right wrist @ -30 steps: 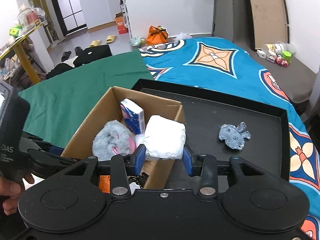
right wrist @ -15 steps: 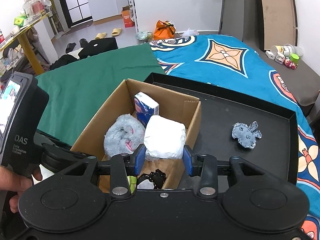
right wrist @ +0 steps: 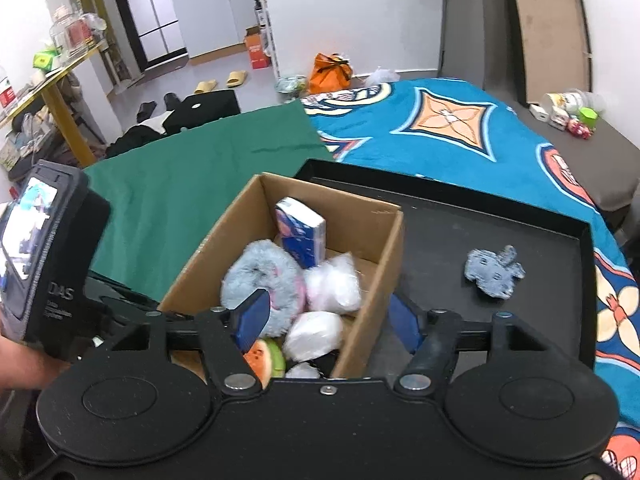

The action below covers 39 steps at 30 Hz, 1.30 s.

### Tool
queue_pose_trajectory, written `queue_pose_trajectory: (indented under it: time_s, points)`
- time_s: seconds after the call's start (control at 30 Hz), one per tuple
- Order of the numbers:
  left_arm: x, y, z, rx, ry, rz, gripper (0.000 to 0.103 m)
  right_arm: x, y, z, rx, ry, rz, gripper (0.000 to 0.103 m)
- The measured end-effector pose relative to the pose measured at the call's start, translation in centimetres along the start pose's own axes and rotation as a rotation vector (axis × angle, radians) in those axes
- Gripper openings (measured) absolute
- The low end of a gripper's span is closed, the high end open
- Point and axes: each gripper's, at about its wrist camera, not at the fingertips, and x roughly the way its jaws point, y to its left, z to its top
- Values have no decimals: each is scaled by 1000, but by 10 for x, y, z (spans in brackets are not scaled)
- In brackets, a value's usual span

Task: Organize soft objects
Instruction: 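Move the open right gripper over the tray to the blue-grey fish plush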

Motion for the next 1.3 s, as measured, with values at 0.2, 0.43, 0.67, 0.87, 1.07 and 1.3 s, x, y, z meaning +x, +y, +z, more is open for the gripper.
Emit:
queue_pose_trajectory:
  time_s: [0.2, 0.43, 0.67, 0.87, 1.07, 1.3]
  points:
    - [-2, -5, 0, 13, 0, 25, 11, -6, -31, -9, 69, 2, -44, 65]
    - [-7, -16, -2, 51, -17, 74, 14, -8, -50, -18, 105, 0, -56, 65]
    - [-14, -25, -4, 63, -31, 116, 15, -7, -67, -23, 136, -12, -55, 65]
    - [-11, -38, -4, 106, -19, 177, 16, -2, -80, -27, 116, -18, -75, 66]
    - [-11, -48, -5, 137, -15, 220, 18, 8, -98, -30, 107, -16, -90, 66]
    - [-8, -56, -1, 152, -1, 268, 20, 23, -118, -32, 101, -3, -83, 66]
